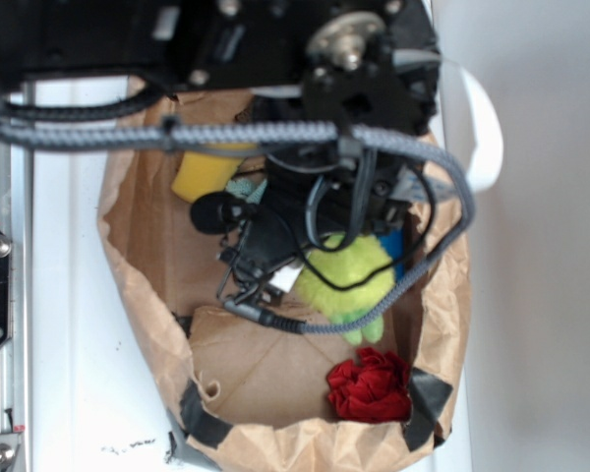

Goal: Grab the green animal.

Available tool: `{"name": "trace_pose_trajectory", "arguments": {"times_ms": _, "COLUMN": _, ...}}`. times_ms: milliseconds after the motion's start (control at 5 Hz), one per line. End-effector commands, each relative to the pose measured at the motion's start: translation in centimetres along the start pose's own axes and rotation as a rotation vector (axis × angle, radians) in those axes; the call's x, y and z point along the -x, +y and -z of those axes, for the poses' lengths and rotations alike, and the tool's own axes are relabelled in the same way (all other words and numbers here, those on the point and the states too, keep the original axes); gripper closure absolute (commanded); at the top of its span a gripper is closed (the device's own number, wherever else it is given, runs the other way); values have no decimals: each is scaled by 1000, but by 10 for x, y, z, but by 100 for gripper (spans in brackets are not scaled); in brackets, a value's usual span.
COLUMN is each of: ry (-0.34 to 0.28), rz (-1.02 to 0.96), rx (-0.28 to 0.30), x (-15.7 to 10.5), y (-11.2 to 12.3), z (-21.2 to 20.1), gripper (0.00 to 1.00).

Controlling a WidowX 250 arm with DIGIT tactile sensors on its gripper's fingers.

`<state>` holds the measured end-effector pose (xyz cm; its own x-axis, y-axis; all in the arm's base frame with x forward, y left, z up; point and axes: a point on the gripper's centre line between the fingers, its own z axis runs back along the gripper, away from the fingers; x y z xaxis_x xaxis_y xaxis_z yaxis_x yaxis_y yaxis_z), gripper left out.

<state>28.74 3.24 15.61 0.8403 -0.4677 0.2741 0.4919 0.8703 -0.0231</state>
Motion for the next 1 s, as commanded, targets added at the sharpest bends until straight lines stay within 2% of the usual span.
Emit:
{"name": "trace_pose_trajectory", "arguments": {"times_ms": 0, "ry": 33, "rz": -231, "rx": -120, "x": 12, "y": -13, "z": -41, "gripper": 100}}
{"name": "trace_pose_trajectory", "arguments": {"times_ms": 200, "ry": 106, "rz": -315, "rx": -99, "x": 21, "y": -16, "z": -44, "gripper": 100}}
{"name": "trace_pose_trajectory", "arguments": {"times_ms": 400, "ry": 125, "rz": -364, "rx": -138, "x": 24, "y": -19, "z": -42, "gripper": 100}}
{"name": "trace_pose_trajectory", "arguments": {"times_ms": 600, "ry": 112, "rz": -365, "rx": -160, "x": 22, "y": -21, "z": -38, "gripper": 100}}
{"name": "trace_pose_trajectory", "arguments": {"times_ms": 800, "ry": 135, "rz": -319, "rx": -170, "x": 19, "y": -24, "z": -33, "gripper": 54}}
